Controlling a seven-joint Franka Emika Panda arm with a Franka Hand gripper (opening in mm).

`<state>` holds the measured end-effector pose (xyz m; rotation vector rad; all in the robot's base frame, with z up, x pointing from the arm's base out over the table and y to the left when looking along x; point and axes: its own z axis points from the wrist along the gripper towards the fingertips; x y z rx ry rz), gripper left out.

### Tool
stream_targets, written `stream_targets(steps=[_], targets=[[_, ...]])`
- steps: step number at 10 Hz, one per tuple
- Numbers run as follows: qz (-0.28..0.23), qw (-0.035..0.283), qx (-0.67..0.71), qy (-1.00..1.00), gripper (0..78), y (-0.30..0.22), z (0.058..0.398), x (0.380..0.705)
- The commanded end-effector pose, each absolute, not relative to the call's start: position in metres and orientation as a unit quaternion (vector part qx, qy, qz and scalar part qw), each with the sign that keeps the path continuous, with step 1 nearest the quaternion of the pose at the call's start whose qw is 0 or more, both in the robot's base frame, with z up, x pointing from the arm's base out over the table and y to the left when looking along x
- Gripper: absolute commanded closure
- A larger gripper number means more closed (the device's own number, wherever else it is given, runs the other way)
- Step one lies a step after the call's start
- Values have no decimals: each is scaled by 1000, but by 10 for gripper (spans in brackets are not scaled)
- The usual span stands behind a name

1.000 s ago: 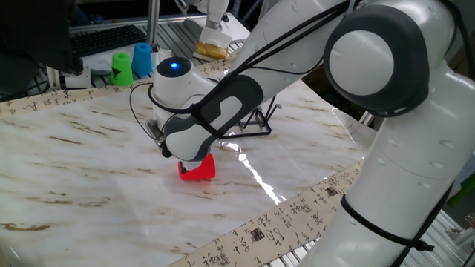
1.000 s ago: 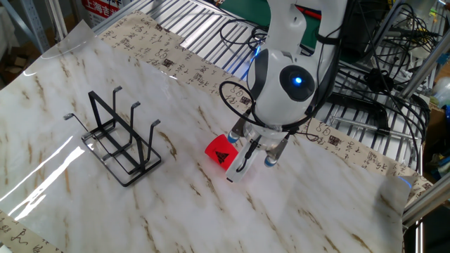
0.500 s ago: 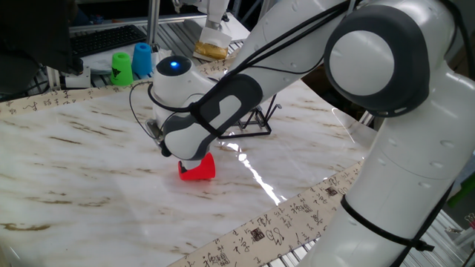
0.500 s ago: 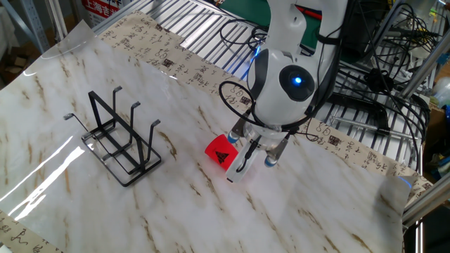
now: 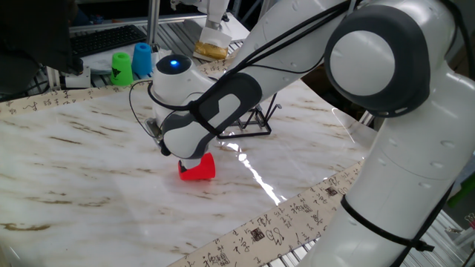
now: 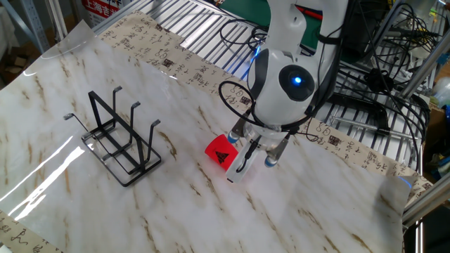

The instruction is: Put the cup on the cup rack

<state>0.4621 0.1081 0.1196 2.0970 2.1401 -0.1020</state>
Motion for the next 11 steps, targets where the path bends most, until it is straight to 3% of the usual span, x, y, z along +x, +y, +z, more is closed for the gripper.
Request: stream_targets(steps=[1, 3, 6, 11], targets=[[-59, 30, 400, 914, 1, 68, 176, 470], [-68, -3, 277, 958, 1, 61, 192, 495], [-97, -12, 145, 985, 1, 47, 205, 523], [-138, -19, 18, 990, 1, 28, 199, 546]])
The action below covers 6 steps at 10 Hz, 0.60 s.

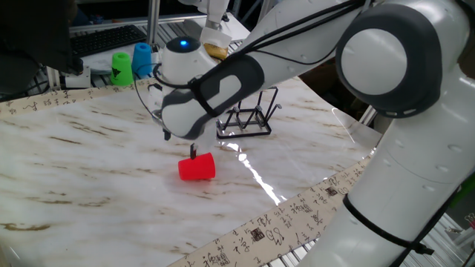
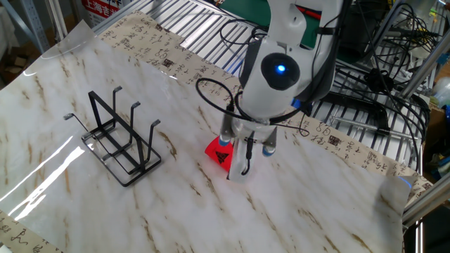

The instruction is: Put the cup on the cup rack

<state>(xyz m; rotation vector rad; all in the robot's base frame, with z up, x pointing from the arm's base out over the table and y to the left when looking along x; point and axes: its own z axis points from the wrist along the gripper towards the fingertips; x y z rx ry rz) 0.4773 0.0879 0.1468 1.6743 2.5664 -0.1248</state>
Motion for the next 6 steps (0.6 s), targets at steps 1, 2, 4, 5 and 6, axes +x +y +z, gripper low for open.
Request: stream_targets(steps=[1, 2, 4, 5, 6], targets=[[-143, -21, -3, 989, 1, 24, 197, 549], [-151, -22, -24, 988, 1, 22, 196, 551], [-157, -19, -42, 987, 1, 20, 196, 550], [-153, -22, -50, 987, 1, 21, 195, 544], [-152, -23, -49, 987, 1, 25, 191, 538]])
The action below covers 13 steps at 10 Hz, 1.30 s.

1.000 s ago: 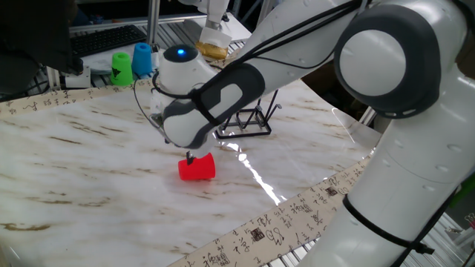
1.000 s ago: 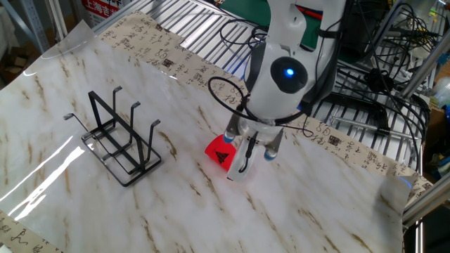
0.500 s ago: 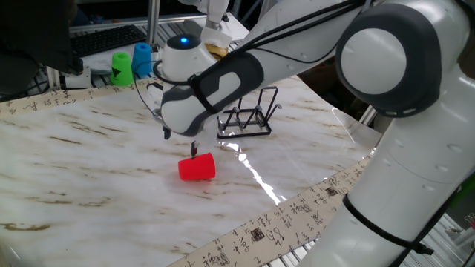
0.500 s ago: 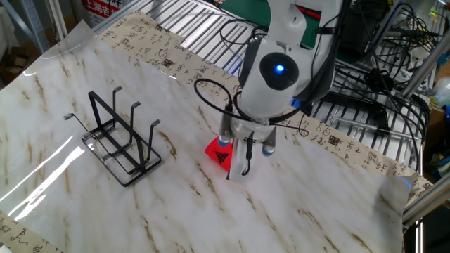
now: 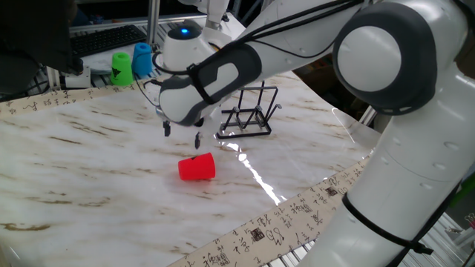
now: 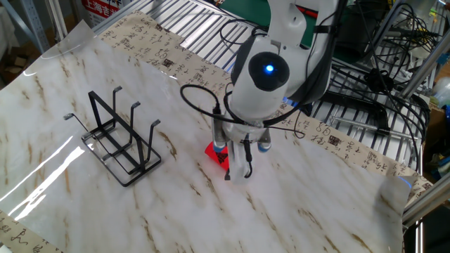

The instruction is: Put the cup on the cup rack

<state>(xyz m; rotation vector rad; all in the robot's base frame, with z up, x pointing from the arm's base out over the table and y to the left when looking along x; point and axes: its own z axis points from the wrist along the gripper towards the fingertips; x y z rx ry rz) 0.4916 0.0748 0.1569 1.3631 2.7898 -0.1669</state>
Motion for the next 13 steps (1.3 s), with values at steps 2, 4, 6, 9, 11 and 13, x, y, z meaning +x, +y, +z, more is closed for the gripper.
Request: stream_targets(steps=[2, 4, 6, 9, 11, 13], targets=[[-155, -19, -34, 987, 1, 35, 181, 521], [-151, -17, -17, 988, 1, 39, 176, 514], [-155, -26, -32, 987, 1, 39, 175, 512], [-150, -27, -30, 988, 1, 42, 172, 507], [-152, -23, -12, 988, 1, 45, 167, 500], [-151, -23, 32, 988, 1, 49, 161, 489]])
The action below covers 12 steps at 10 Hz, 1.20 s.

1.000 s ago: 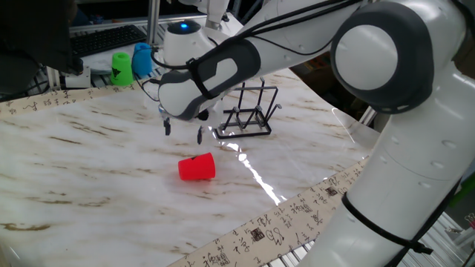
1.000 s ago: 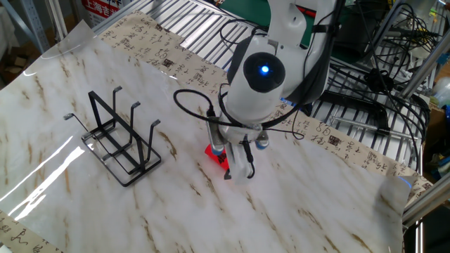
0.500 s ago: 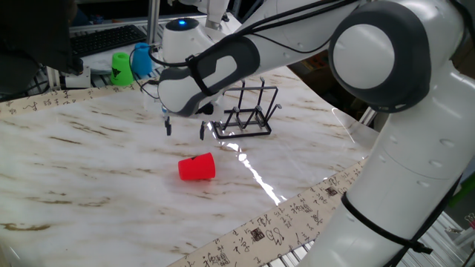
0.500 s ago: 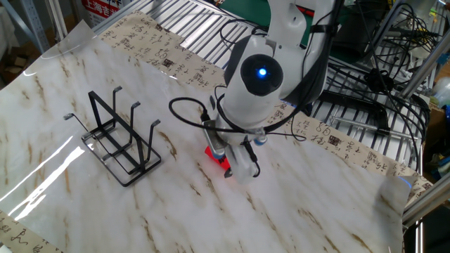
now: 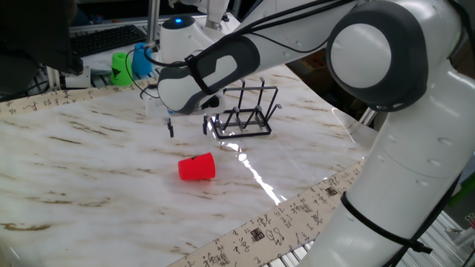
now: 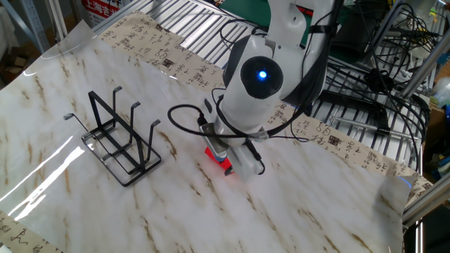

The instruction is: Put the cup on the cup rack

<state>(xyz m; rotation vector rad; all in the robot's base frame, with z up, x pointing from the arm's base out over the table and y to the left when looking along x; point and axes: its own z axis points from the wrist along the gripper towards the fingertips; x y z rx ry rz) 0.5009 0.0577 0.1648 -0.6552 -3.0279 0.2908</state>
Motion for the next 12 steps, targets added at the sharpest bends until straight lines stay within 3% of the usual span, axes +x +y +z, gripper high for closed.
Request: stream_targets(steps=[1, 12], targets=[[152, 18, -63, -986, 1, 50, 156, 481], [103, 42, -392, -913, 1, 63, 161, 450]])
